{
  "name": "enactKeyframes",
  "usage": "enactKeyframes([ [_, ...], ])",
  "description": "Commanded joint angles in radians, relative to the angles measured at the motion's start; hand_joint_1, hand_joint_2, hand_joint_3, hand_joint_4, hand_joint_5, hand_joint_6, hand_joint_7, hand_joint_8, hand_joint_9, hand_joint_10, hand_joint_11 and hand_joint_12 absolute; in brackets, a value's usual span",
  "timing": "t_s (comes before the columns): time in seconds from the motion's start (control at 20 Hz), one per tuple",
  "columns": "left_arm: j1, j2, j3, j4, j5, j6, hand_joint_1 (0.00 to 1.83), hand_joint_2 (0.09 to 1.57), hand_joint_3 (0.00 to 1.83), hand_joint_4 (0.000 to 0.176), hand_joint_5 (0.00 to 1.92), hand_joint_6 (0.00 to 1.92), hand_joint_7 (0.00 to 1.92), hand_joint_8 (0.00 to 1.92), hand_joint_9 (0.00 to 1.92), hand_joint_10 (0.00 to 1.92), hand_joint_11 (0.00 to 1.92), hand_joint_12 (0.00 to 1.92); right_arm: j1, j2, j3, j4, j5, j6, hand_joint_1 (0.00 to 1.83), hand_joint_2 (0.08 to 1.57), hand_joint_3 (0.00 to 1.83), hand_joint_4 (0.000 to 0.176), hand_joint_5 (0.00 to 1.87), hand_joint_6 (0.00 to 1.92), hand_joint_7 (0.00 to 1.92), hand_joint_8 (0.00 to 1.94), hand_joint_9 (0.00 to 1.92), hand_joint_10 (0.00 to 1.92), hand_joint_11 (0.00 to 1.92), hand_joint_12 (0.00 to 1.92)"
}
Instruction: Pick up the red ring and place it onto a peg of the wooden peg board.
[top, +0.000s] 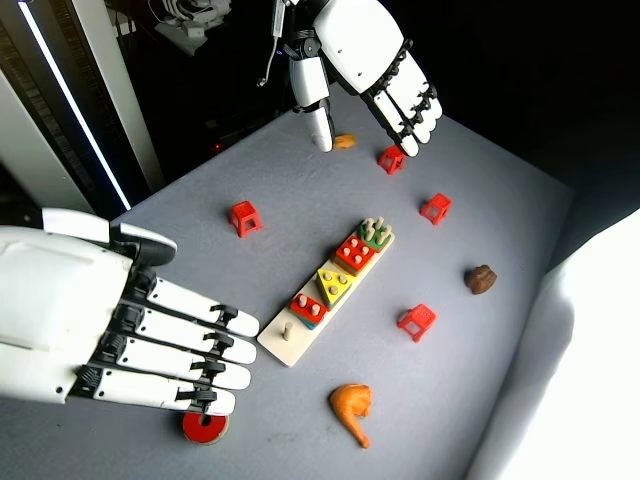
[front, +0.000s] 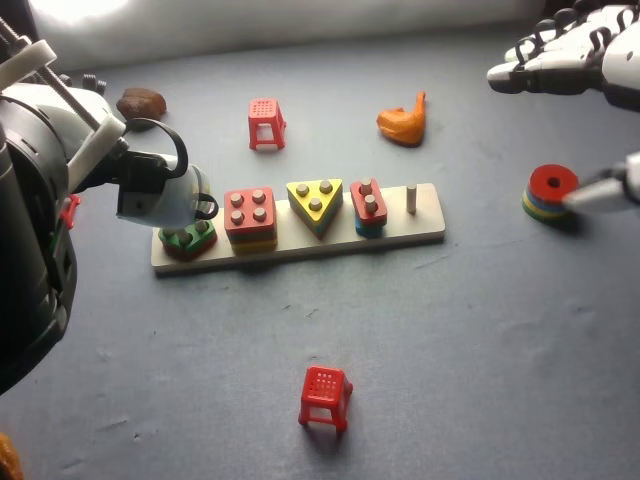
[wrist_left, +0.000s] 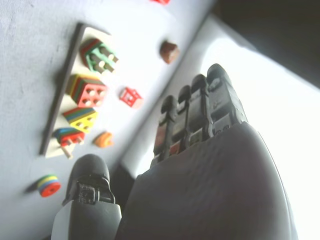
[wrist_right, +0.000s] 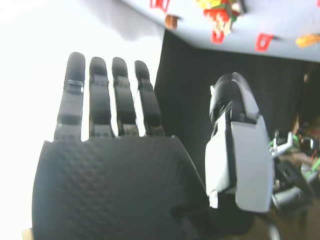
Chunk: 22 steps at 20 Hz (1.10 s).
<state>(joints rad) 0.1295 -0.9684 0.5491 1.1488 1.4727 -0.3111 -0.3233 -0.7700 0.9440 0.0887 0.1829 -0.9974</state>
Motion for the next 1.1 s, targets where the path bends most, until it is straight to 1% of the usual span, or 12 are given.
enactKeyframes([
  [0.0,-0.006,-0.001,-0.001,0.100,0.020,0.003,0.00,1.22,0.03,0.000,0.04,0.01,0.03,0.01,0.01,0.00,0.00,0.00,0.005,0.003,0.015,0.014,0.092,0.004,1.31,1.00,0.00,0.000,0.01,0.00,0.00,0.00,0.00,0.00,0.00,0.16],
  [0.1,-0.006,-0.001,-0.002,0.099,0.020,0.003,0.00,1.21,0.02,0.000,0.06,0.02,0.04,0.01,0.02,0.01,0.01,0.00,-0.003,-0.012,0.043,0.024,0.085,0.004,1.24,1.04,0.01,0.000,0.00,0.00,0.00,0.00,0.00,0.00,0.00,0.22],
  [0.2,-0.007,-0.001,-0.003,0.092,0.020,0.003,0.00,1.22,0.02,0.000,0.05,0.01,0.04,0.01,0.01,0.00,0.00,0.00,-0.005,-0.031,0.074,0.047,0.044,0.004,1.26,1.04,0.01,0.000,0.00,0.00,0.00,0.00,0.00,0.00,0.00,0.22],
  [0.3,-0.009,-0.001,-0.003,0.092,0.020,0.003,0.00,1.21,0.01,0.000,0.04,0.00,0.03,0.00,0.00,0.00,0.00,0.00,-0.010,-0.056,0.106,0.061,-0.002,0.004,1.26,1.03,0.00,0.000,0.01,0.00,0.00,0.00,0.00,0.00,0.00,0.29],
  [0.35,-0.009,-0.001,-0.003,0.092,0.020,0.003,0.00,1.20,0.01,0.000,0.05,0.01,0.04,0.00,0.01,0.00,0.00,0.00,-0.015,-0.070,0.123,0.068,-0.028,0.004,1.27,1.04,0.00,0.000,0.02,0.00,0.00,0.00,0.00,0.00,0.00,0.24],
  [0.45,-0.009,-0.001,-0.003,0.092,0.020,0.002,0.00,1.19,0.00,0.000,0.07,0.01,0.05,0.01,0.02,0.01,0.00,0.00,-0.020,-0.100,0.157,0.087,-0.079,0.004,1.27,1.05,0.01,0.000,0.03,0.01,0.00,0.00,0.00,0.00,0.00,0.22],
  [0.5,-0.009,-0.001,-0.003,0.092,0.020,0.002,0.00,1.20,0.01,0.000,0.06,0.01,0.05,0.01,0.02,0.01,0.00,0.00,-0.022,-0.115,0.177,0.102,-0.095,0.004,1.26,1.06,0.01,0.000,0.03,0.00,0.00,0.00,0.00,0.00,0.00,0.29],
  [0.65,-0.008,-0.001,-0.003,0.092,0.020,0.001,0.00,1.20,0.01,0.000,0.05,0.00,0.04,0.00,0.02,0.01,0.00,0.00,-0.034,-0.148,0.214,0.106,-0.102,0.004,1.26,1.07,0.00,0.000,0.04,0.00,0.00,0.00,0.00,0.00,0.00,0.26],
  [0.7,-0.008,-0.001,-0.003,0.092,0.021,0.001,0.00,1.20,0.00,0.000,0.07,0.01,0.06,0.01,0.04,0.01,0.02,0.01,-0.039,-0.158,0.225,0.106,-0.102,0.004,1.28,1.07,0.00,0.000,0.05,0.00,0.00,0.00,0.00,0.00,0.00,0.28],
  [0.95,-0.008,-0.001,-0.002,0.092,0.022,0.001,0.00,1.19,0.00,0.000,0.05,0.00,0.05,0.00,0.04,0.01,0.01,0.01,-0.073,-0.203,0.285,0.106,-0.114,0.003,1.29,1.09,0.00,0.000,0.08,0.01,0.01,0.00,0.00,0.00,0.00,0.41],
  [1.0,-0.008,-0.001,-0.002,0.092,0.024,0.001,0.00,1.19,0.00,0.000,0.07,0.01,0.07,0.01,0.05,0.01,0.03,0.01,-0.081,-0.211,0.297,0.106,-0.114,0.003,1.29,1.10,0.00,0.000,0.08,0.00,0.00,0.00,0.00,0.00,0.00,0.37],
  [1.05,-0.008,-0.001,-0.002,0.092,0.025,0.001,0.00,1.19,0.00,0.000,0.08,0.01,0.07,0.01,0.06,0.01,0.03,0.02,-0.087,-0.219,0.307,0.106,-0.114,0.003,1.28,1.11,0.01,0.000,0.08,0.00,0.00,0.00,0.00,0.00,0.00,0.39],
])
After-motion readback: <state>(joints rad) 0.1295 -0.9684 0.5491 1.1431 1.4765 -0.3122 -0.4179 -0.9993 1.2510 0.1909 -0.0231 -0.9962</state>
